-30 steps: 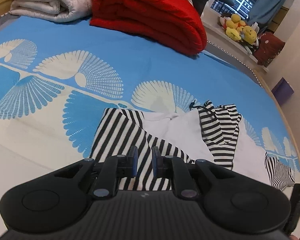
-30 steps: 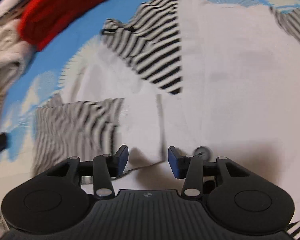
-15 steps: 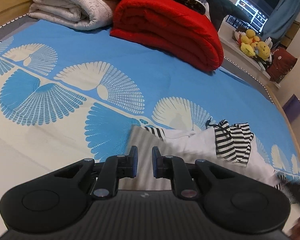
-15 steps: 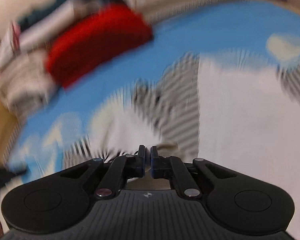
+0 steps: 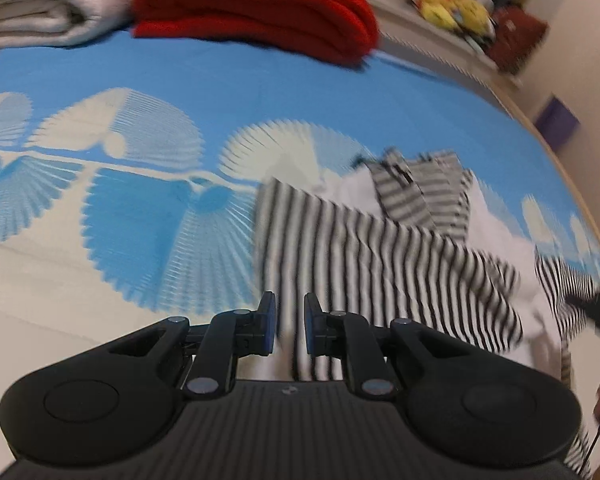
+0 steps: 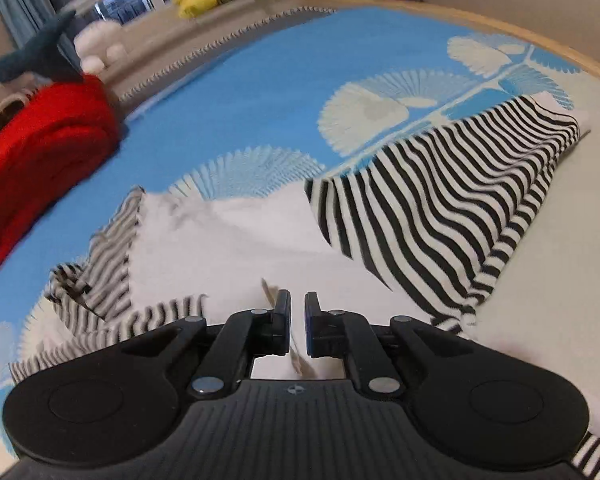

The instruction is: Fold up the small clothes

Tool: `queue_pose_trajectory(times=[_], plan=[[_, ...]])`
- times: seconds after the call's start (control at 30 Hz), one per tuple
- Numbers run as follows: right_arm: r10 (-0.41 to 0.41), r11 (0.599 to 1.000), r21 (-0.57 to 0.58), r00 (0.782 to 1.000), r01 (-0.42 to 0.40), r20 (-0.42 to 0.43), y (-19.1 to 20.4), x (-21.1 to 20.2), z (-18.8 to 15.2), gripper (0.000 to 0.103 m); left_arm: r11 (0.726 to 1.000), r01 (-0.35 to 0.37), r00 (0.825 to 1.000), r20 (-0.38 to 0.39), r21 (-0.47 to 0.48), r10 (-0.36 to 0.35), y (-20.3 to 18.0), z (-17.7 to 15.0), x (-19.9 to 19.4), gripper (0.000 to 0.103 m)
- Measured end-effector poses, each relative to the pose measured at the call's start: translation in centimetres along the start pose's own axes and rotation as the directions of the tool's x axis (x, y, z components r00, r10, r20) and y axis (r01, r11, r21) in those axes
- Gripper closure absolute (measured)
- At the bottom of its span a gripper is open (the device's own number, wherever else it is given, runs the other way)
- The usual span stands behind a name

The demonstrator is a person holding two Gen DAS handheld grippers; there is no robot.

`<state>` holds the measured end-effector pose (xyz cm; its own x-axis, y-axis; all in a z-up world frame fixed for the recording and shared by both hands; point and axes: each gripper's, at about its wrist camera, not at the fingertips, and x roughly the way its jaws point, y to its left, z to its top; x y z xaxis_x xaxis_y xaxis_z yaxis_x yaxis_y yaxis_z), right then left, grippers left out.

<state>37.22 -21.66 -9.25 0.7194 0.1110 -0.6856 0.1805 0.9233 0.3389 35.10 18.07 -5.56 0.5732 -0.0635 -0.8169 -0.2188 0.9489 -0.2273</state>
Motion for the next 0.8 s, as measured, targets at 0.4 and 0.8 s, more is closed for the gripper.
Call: queue_pose_trajectory(times=[0.4, 0.8], plan=[[0.027, 0.997, -0.058, 0.973, -0.041, -0.228, -1.1, 5.0, -1.2, 0.088, 0.980, -0.108, 0.964, -0.222, 0.166, 0.144, -2.6, -4.0, 6.2, 0.084], [0.013, 0.994, 0.111, 0.999, -0.007, -0.050, -6.4, 2.4, 3.4, 0.065, 0.962, -0.141, 0.970, -0.161, 0.234, 0.181, -4.8, -3.4, 6.3, 0.072]])
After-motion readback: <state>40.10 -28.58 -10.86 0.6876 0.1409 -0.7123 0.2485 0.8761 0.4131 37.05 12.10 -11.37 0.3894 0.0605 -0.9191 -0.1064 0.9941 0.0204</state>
